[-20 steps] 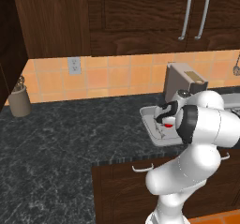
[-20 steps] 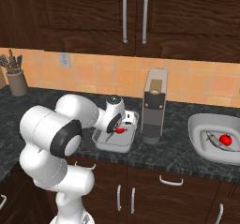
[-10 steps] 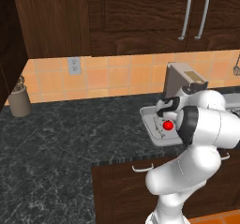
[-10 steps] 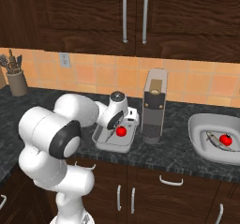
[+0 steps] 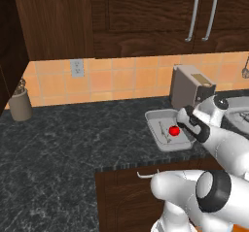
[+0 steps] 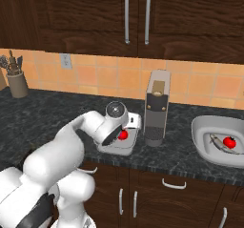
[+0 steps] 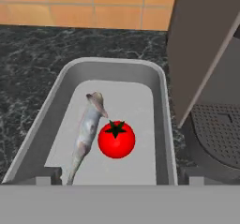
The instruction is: Place one tomato and one fish in each tupperware on the nearby counter, to pack two identical lunches.
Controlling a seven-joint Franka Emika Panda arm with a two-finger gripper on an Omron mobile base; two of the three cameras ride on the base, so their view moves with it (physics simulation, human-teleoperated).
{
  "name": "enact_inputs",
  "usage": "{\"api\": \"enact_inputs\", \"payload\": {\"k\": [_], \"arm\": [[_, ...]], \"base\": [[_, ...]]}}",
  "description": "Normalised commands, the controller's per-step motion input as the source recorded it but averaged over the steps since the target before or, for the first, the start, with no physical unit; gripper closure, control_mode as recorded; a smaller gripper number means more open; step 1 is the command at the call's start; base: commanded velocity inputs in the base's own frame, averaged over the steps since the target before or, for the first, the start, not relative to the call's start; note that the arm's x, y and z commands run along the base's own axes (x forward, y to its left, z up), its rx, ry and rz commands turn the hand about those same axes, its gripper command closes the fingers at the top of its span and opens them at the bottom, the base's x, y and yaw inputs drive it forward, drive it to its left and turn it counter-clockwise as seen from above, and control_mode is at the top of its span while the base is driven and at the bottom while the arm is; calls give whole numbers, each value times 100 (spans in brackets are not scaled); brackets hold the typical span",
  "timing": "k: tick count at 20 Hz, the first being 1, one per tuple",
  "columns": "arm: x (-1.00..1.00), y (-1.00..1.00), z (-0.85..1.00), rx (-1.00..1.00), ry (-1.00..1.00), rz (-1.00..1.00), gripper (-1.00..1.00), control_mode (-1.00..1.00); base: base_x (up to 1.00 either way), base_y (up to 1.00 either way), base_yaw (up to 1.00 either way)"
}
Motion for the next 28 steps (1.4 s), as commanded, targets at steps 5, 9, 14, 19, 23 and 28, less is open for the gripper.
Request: {"api": "enact_inputs", "payload": {"k": [5, 9, 14, 19, 23, 28], "arm": [[-69, -42, 22, 13, -30, 3, -100, -100], [-49, -51, 0, 18, -13, 1, -100, -100], [-32, -51, 0, 23, -8, 0, -100, -100], [-26, -26, 1, 11, -7, 0, -100, -100], [-11, -35, 7, 11, -1, 0, -100, -100], [0, -52, 53, 28, 0, -1, -100, -100]], "base": [[0, 0, 0], [0, 0, 0], [0, 0, 0], [0, 0, 0], [0, 0, 0], [0, 0, 0]]}}
